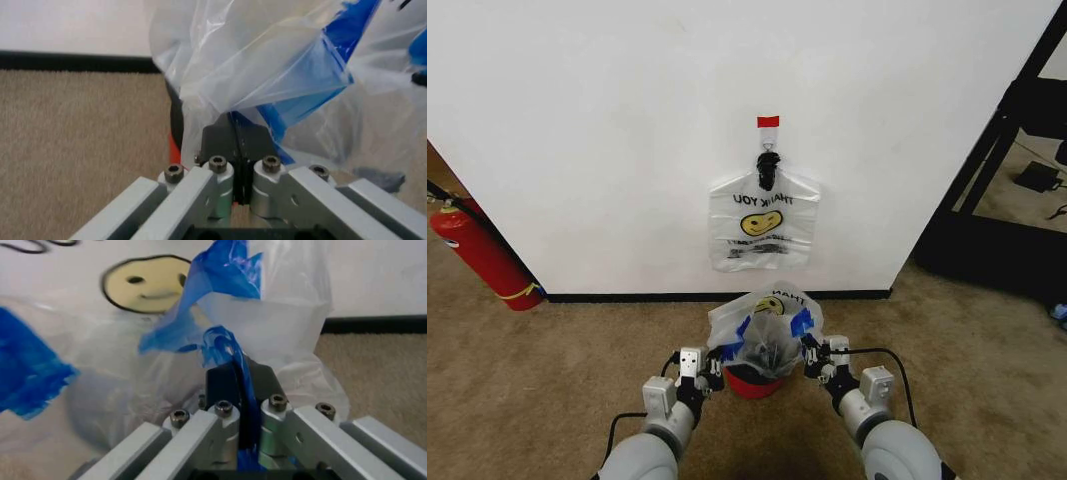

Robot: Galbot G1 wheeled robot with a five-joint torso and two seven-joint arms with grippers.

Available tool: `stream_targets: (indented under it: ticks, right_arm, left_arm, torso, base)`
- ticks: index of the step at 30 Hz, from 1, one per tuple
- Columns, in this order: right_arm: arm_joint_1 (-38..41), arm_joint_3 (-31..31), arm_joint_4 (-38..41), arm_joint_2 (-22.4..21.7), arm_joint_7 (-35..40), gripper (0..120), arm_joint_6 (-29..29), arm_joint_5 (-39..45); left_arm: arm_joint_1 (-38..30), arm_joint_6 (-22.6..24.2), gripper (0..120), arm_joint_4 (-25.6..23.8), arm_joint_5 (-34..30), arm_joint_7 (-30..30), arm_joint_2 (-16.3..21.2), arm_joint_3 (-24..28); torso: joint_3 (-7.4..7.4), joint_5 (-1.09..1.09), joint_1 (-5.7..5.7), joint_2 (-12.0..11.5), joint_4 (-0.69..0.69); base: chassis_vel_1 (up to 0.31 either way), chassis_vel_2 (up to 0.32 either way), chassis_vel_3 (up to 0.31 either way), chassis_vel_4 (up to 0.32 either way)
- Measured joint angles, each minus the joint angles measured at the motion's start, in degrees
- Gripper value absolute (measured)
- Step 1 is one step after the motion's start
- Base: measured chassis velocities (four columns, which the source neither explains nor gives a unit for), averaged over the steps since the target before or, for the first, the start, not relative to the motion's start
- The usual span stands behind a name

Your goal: Pick up the garbage bag from the wall and place it over the trash bin.

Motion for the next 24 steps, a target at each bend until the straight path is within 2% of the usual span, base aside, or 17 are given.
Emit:
stream_targets:
  ticks: [10,19,24]
  right_arm:
    - [0.12,-0.19,-1.18,0.21,1.60,0,-2.64,-0.54]
    - [5.58,-1.02,-7.25,2.33,2.29,0,-2.80,0.43]
    - [6.44,-0.93,-8.79,3.25,2.19,0,-3.15,0.67]
  left_arm:
    - [2.38,0.12,0,1.32,2.02,0.24,0.36,1.49]
    - [-2.07,0.75,0,6.87,0.04,0.25,-0.84,3.28]
    - [-3.20,0.83,0,8.29,-0.06,0.18,-0.65,4.69]
  torso:
    - [0.00,0.00,0.00,0.00,0.00]
    - [0.01,0.00,0.01,-0.01,0.00]
    - [0.01,0.00,0.01,-0.01,0.00]
  base:
    - [0.000,0.000,0.000,0.000]
    - [0.000,0.000,0.000,0.000]
    - [0.000,0.000,0.000,0.000]
